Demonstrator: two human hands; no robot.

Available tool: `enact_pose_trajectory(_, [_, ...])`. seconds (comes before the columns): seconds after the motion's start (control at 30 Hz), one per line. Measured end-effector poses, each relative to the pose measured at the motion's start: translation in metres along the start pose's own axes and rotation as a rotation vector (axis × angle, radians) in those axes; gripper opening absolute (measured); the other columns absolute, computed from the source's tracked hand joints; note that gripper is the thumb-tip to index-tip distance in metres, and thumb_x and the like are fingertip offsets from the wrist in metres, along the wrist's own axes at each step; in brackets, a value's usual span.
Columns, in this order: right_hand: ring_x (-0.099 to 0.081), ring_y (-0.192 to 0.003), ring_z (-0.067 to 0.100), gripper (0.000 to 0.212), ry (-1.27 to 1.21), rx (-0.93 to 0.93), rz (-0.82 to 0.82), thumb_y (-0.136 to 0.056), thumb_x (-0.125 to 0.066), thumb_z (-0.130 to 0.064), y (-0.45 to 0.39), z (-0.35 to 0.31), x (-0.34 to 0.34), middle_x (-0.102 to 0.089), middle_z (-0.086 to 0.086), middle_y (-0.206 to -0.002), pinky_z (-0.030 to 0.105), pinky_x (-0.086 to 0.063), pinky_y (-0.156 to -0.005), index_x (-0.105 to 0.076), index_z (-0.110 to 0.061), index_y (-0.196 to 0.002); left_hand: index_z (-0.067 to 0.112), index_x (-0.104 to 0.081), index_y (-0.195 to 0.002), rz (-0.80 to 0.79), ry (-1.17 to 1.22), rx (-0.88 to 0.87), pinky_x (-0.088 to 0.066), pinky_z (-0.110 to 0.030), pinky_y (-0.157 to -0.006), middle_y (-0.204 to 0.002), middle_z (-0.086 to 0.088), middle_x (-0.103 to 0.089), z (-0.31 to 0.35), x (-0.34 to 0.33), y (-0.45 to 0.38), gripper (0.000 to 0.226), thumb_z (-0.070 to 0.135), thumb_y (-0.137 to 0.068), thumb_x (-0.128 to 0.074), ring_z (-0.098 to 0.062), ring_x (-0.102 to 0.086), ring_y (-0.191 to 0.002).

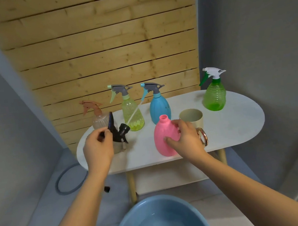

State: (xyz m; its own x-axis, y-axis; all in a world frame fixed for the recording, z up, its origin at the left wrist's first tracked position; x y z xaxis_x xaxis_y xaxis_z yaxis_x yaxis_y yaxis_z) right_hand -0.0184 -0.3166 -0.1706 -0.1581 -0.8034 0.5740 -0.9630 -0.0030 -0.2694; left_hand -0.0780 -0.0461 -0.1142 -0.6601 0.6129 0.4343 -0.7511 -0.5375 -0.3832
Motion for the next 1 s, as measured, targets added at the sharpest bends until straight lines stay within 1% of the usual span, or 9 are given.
enact_pose_trajectory(0.07, [-0.041,-0.118,0.021,0.059,0.013,0.000,0.001,-0.080,-0.069,-0.029,-0.001,-0.002,0.000,-0.046,0.003,-0.128,0.031,-0.035,-0.096,-0.045,-0.019,-0.132,0.021,-0.060,-0.104,0.006,0.049,-0.059,-0.038,-0.007,-0.063,-0.094,0.009,-0.058,0.020,0.007,-0.005,0.013,0.019,-0.095,-0.050,-0.001,-0.054,-0.079])
enact_pose_trajectory(0.1, [-0.042,-0.118,0.021,0.059,0.009,-0.007,0.000,-0.080,-0.069,-0.029,-0.002,-0.002,0.001,-0.048,0.003,-0.127,0.032,-0.036,-0.096,-0.045,-0.019,-0.133,0.022,-0.057,-0.104,0.009,0.067,-0.098,-0.038,-0.005,-0.065,-0.095,0.010,-0.057,0.032,0.009,-0.007,0.010,0.020,-0.095,-0.051,0.000,-0.054,-0.080])
enact_pose_trajectory(0.27, [-0.054,-0.104,0.019,0.048,-0.045,-0.039,-0.018,-0.081,-0.067,-0.025,-0.005,-0.002,0.004,-0.058,0.002,-0.114,0.032,-0.046,-0.083,-0.051,-0.015,-0.125,0.018,-0.062,-0.106,0.046,0.084,-0.252,-0.051,-0.034,-0.086,-0.104,0.000,-0.065,0.075,0.011,-0.019,0.015,0.019,-0.092,-0.056,-0.016,-0.060,-0.095])
enact_pose_trajectory(0.33, [-0.055,-0.102,0.018,0.046,-0.040,-0.037,-0.024,-0.082,-0.066,-0.024,-0.005,-0.002,0.004,-0.059,0.001,-0.114,0.032,-0.048,-0.082,-0.051,-0.016,-0.125,0.020,-0.063,-0.107,0.043,0.082,-0.295,-0.051,-0.044,-0.088,-0.104,-0.002,-0.065,0.087,0.009,-0.020,0.017,0.021,-0.092,-0.056,-0.021,-0.062,-0.100])
enact_pose_trajectory(0.4, [-0.055,-0.102,0.019,0.045,-0.027,-0.038,-0.031,-0.082,-0.064,-0.022,-0.006,-0.001,0.004,-0.059,0.001,-0.114,0.031,-0.047,-0.080,-0.051,-0.017,-0.125,0.020,-0.064,-0.108,0.047,0.067,-0.338,-0.051,-0.047,-0.088,-0.104,0.000,-0.063,0.099,0.008,-0.019,0.018,0.020,-0.092,-0.055,-0.024,-0.062,-0.102])
enact_pose_trajectory(0.6, [-0.052,-0.109,0.021,0.051,-0.004,-0.054,-0.068,-0.082,-0.063,-0.021,-0.007,0.006,0.000,-0.054,0.002,-0.122,0.033,-0.046,-0.085,-0.045,-0.020,-0.130,0.017,-0.065,-0.111,0.094,0.051,-0.388,-0.051,-0.042,-0.090,-0.100,0.003,-0.053,0.119,0.015,-0.021,0.021,0.017,-0.093,-0.054,-0.028,-0.061,-0.101])
enact_pose_trajectory(0.73, [-0.052,-0.108,0.021,0.051,-0.015,-0.055,-0.084,-0.082,-0.061,-0.019,-0.007,0.007,0.000,-0.053,0.002,-0.124,0.028,-0.042,-0.080,-0.044,-0.021,-0.131,0.016,-0.067,-0.111,0.071,0.020,-0.392,-0.051,-0.045,-0.090,-0.098,0.001,-0.053,0.120,0.012,-0.024,0.022,0.016,-0.092,-0.055,-0.028,-0.062,-0.097])
enact_pose_trajectory(0.87, [-0.052,-0.109,0.021,0.052,-0.014,-0.071,-0.096,-0.083,-0.061,-0.019,-0.005,0.010,-0.002,-0.050,0.002,-0.126,0.026,-0.039,-0.079,-0.042,-0.022,-0.132,0.014,-0.065,-0.117,0.032,-0.018,-0.383,-0.050,-0.033,-0.086,-0.098,-0.003,-0.052,0.121,-0.001,-0.022,0.026,0.016,-0.094,-0.054,-0.027,-0.062,-0.093])
enact_pose_trajectory(1.0, [-0.052,-0.109,0.021,0.052,-0.021,-0.080,-0.081,-0.082,-0.062,-0.023,-0.007,0.010,-0.002,-0.052,0.001,-0.123,0.030,-0.045,-0.080,-0.043,-0.022,-0.130,0.016,-0.058,-0.129,-0.018,-0.040,-0.396,-0.037,-0.021,-0.082,-0.103,-0.005,-0.050,0.139,-0.023,-0.026,0.033,0.019,-0.097,-0.049,-0.021,-0.054,-0.095])
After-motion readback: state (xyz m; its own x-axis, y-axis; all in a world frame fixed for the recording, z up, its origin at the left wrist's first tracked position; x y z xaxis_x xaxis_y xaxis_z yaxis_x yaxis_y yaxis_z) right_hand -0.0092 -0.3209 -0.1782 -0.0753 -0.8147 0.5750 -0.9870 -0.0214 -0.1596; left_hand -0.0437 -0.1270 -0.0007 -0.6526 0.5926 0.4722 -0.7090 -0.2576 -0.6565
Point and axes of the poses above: each hand's wrist, its own y-axis away from the middle knuckle, its own x-axis out of the back of the hand, z = x × y, the point moved 10 cm from there along -y, towards the middle knuckle
